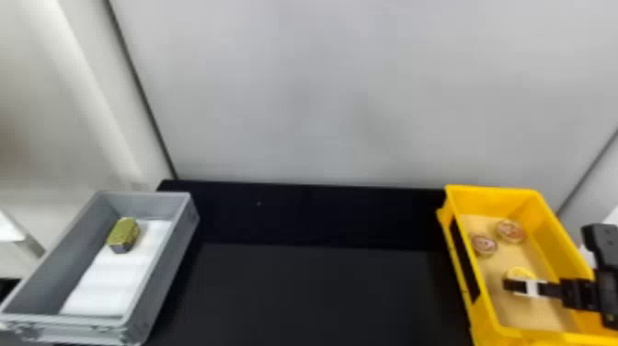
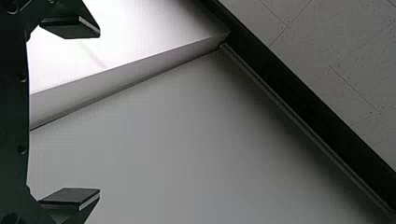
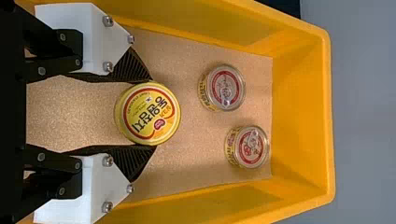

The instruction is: Pick up the round yellow can and place it in the yellow rectangular box

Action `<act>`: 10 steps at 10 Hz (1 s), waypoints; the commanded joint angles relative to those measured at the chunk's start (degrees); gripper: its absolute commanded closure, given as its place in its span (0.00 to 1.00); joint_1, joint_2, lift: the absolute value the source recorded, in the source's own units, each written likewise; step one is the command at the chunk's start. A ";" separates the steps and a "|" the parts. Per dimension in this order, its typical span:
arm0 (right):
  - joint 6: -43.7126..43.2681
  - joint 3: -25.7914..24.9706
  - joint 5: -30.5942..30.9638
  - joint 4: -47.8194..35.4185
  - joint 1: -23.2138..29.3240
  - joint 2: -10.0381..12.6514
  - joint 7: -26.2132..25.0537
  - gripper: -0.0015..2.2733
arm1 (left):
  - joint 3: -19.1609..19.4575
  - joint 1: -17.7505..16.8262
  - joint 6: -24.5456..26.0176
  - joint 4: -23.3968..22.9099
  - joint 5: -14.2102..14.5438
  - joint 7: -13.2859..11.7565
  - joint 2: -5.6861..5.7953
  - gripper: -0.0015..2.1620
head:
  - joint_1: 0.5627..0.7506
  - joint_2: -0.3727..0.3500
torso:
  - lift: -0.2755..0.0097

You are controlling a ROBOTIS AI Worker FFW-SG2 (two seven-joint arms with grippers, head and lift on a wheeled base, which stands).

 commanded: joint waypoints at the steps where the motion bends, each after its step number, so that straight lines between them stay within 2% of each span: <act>1: 0.25 0.20 -0.01 0.09 -0.02 -0.36 -0.54 0.29 | -0.21 -0.22 0.01 0.04 -0.01 -0.11 0.04 0.04 | 0.53 0.59 | 0.93; 2: 0.69 0.46 -0.01 0.09 -0.02 -0.53 -0.63 0.28 | -0.29 -0.31 0.01 -0.05 0.07 -0.11 0.13 0.04 | 0.53 0.59 | 0.93; 6: 4.12 1.25 -0.98 -2.20 0.33 -0.45 -2.65 0.00 | -0.56 -0.57 0.36 -0.05 -0.01 -0.29 0.13 0.04 | 0.53 0.59 | 0.93; 8: 3.77 1.78 -1.06 -7.12 1.30 -0.36 -2.74 0.00 | -0.73 -0.92 0.63 -0.05 0.07 -0.29 0.30 0.04 | 0.53 0.59 | 0.93; 10: 4.39 1.69 -1.06 -18.81 2.97 -0.09 -2.39 0.00 | -1.09 -1.01 0.80 -0.05 0.07 -0.37 0.13 0.04 | 0.53 0.59 | 0.93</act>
